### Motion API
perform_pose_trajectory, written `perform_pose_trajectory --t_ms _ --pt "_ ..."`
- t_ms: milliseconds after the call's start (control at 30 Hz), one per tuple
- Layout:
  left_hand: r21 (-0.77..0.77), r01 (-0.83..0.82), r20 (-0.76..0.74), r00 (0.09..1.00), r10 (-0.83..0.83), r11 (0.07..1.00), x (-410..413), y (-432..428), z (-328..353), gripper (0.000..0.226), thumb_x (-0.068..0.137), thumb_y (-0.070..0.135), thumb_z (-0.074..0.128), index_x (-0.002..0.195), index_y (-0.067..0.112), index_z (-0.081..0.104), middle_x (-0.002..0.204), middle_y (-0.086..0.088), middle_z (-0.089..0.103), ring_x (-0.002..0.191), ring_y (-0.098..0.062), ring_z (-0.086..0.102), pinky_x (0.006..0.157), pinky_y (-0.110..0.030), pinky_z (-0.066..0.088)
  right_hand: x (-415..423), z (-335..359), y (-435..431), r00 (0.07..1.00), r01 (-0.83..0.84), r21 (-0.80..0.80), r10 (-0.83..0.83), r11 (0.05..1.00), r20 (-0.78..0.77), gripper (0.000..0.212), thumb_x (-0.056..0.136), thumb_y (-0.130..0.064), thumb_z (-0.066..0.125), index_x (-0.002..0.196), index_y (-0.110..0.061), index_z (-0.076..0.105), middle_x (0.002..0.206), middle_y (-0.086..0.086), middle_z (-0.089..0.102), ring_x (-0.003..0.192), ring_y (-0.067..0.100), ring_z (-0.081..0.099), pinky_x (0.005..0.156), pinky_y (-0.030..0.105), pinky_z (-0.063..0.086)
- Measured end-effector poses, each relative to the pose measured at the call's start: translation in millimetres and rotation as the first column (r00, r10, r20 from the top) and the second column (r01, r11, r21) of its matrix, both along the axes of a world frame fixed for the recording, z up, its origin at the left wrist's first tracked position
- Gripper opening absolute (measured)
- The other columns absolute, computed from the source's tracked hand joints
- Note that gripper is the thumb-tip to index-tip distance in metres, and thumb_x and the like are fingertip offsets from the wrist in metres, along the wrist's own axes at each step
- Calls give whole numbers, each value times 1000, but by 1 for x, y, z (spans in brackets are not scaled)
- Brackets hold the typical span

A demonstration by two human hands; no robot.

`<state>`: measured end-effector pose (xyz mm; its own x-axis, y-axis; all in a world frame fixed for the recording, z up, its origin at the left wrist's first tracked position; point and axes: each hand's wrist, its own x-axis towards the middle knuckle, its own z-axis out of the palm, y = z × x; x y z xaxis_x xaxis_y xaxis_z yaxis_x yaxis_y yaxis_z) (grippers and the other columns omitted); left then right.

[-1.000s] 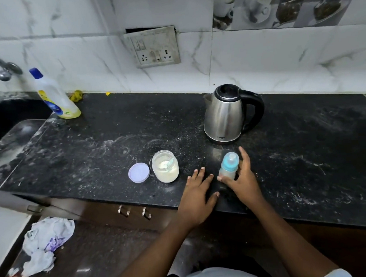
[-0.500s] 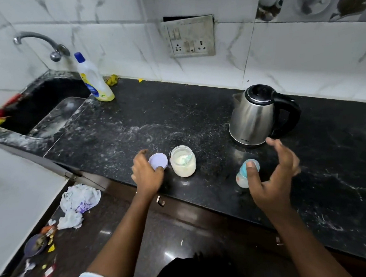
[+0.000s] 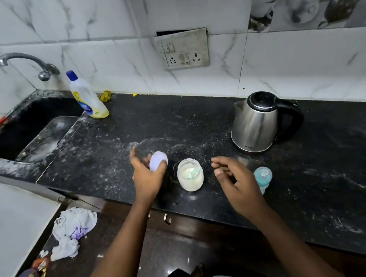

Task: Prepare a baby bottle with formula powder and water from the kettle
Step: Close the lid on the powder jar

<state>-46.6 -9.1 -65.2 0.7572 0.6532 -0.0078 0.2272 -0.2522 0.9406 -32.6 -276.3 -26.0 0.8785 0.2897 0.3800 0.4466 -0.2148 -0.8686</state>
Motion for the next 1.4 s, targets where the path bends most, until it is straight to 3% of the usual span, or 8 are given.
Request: perform_pose_trajectory --t_ms 133,433,567,667,767,900,1167,1400 --pt "-344 298 333 925 -181 891 0 -23 56 85 90 23 73 155 39 21 98 -3 80 95 -9 75 85 -22 59 13 12 24 948 -277 -48 265 960 -177 71 98 -31 71 157 -51 35 158 -19 40 133 8 56 101 31 55" --pt "-710 418 297 908 -297 567 -1 -62 53 67 89 28 73 149 33 41 97 -10 80 78 -20 74 71 -33 59 32 21 31 952 -303 -110 295 947 -83 70 88 -37 82 150 -43 49 156 -16 44 145 12 47 104 36 56" --pt "-496 403 273 913 -303 769 3 -39 36 48 90 26 63 137 30 61 115 -8 81 105 -20 77 85 -30 63 43 26 24 973 -229 -268 210 936 -97 78 83 -38 87 150 -42 47 145 -18 52 134 8 53 102 28 53" --pt "-119 338 114 939 -326 933 2 -9 5 62 79 8 54 132 40 60 139 4 68 135 -13 61 119 -47 48 56 26 28 976 -203 -636 207 745 -68 80 86 -37 83 154 -42 41 152 -15 41 136 15 41 105 31 39" --pt "-127 489 -119 856 -503 863 -1 4 -25 91 65 25 75 148 47 44 157 3 49 150 -18 45 127 -53 35 63 22 44 956 -257 -761 275 596 -107 80 86 -29 81 154 -41 41 152 -9 39 132 20 36 99 27 31" --pt "-209 637 -74 746 -662 742 0 -4 -52 123 60 40 101 163 37 34 164 7 45 151 -13 45 127 -43 38 69 17 67 914 -315 -837 379 448 -141 79 86 -19 80 155 -36 42 155 -2 39 131 25 37 103 31 37" --pt "-133 583 97 812 -575 801 11 -15 -55 67 68 32 102 125 44 68 127 9 74 118 -8 70 96 -21 54 84 16 96 861 -354 -907 457 226 -222 76 81 -17 82 147 -39 50 148 -5 46 124 23 42 100 41 47" --pt "-135 593 118 805 -582 794 14 -15 -57 69 68 29 103 129 33 70 124 5 77 116 -15 73 100 -40 61 82 5 106 952 -138 -954 300 265 -55 70 76 -66 77 123 -21 54 102 5 54 95 32 66 63 37 42"
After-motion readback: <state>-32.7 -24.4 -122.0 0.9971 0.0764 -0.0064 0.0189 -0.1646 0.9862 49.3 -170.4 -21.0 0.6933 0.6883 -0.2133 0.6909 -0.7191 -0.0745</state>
